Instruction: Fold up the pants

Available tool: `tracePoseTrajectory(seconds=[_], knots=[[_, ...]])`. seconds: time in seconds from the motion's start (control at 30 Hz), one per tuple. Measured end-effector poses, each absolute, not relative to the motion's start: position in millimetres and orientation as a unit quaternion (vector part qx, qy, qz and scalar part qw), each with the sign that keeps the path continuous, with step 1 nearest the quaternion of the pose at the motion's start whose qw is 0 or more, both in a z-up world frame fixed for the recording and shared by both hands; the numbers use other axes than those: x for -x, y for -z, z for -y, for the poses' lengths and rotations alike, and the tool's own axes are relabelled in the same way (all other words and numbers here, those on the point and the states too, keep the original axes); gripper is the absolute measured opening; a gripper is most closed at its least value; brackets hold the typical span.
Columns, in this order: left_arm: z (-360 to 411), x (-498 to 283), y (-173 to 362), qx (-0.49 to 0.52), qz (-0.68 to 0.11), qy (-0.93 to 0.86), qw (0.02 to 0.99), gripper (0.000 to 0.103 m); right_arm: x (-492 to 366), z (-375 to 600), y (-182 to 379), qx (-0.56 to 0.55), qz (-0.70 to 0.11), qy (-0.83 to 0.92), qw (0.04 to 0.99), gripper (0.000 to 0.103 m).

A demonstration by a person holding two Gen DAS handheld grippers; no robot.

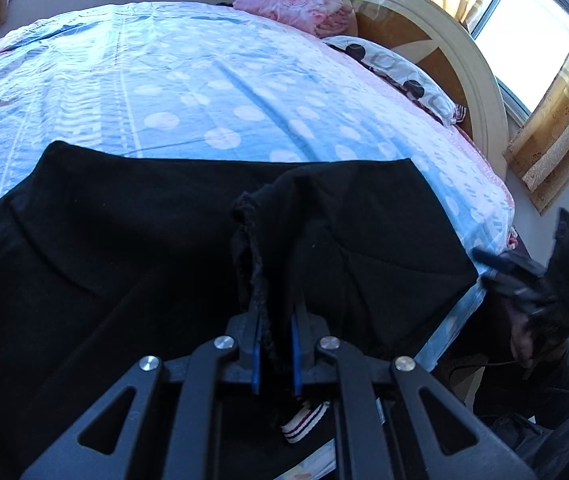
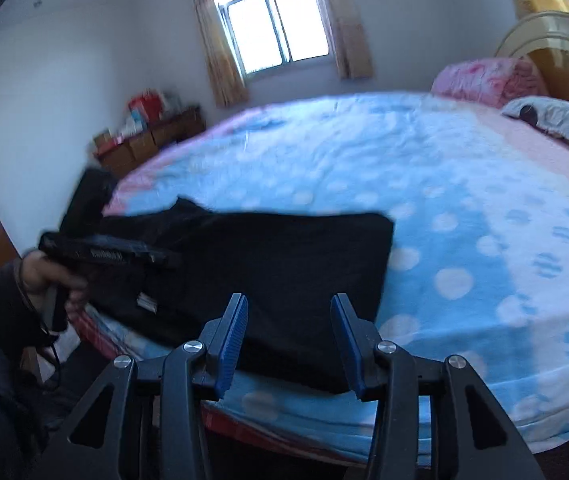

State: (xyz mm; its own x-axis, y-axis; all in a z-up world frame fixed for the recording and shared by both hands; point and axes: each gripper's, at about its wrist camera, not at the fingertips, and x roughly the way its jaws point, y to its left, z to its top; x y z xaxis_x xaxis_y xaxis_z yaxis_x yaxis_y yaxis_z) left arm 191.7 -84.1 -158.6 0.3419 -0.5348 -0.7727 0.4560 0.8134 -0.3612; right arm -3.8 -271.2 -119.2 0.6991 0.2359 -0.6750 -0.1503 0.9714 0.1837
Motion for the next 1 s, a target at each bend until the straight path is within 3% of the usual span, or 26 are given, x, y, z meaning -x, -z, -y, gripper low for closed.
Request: tracePoseTrajectory(seconds=[0.07,0.13,0.2,0.33,0.53,0.63,0.7,0.83,1.0], knots=[[84,-192,160,0.034,-0.486,0.3,0.82,0.02,-9,264,145,-0.021,-0.435,-0.083,0.897,0.046],[85,-189,159,0.016,-0.479,0.293,0.827,0.022,-7,258,153,0.008,-0.438,-0.082,0.895,0.046],[89,-184,152,-0.024,-0.466,0.263,0.845,0.047,-6,253,148,0.024,-0.44,-0.085,0.894,0.051],[89,-172,142,-0.076,-0.427,0.239,0.869,0.059,-5,256,132,0.017,-0.44,-0.102,0.892,0.052],[96,-183,149,-0.071,-0.414,0.235,0.876,0.06,-24,274,106,-0.063,-0.39,-0.088,0.914,0.052],[101,-193,158,-0.015,-0.439,0.266,0.858,0.041,-51,268,109,-0.058,-0.398,-0.047,0.914,0.052],[103,-192,161,-0.021,-0.435,0.256,0.863,0.038,-61,265,112,-0.06,-0.403,-0.041,0.912,0.052],[100,-187,160,-0.027,-0.432,0.245,0.867,0.045,-88,259,142,-0.064,-0.463,-0.056,0.882,0.052],[73,-175,145,-0.057,-0.398,0.195,0.895,0.082,-86,239,132,0.01,-0.474,-0.055,0.879,0.052]])
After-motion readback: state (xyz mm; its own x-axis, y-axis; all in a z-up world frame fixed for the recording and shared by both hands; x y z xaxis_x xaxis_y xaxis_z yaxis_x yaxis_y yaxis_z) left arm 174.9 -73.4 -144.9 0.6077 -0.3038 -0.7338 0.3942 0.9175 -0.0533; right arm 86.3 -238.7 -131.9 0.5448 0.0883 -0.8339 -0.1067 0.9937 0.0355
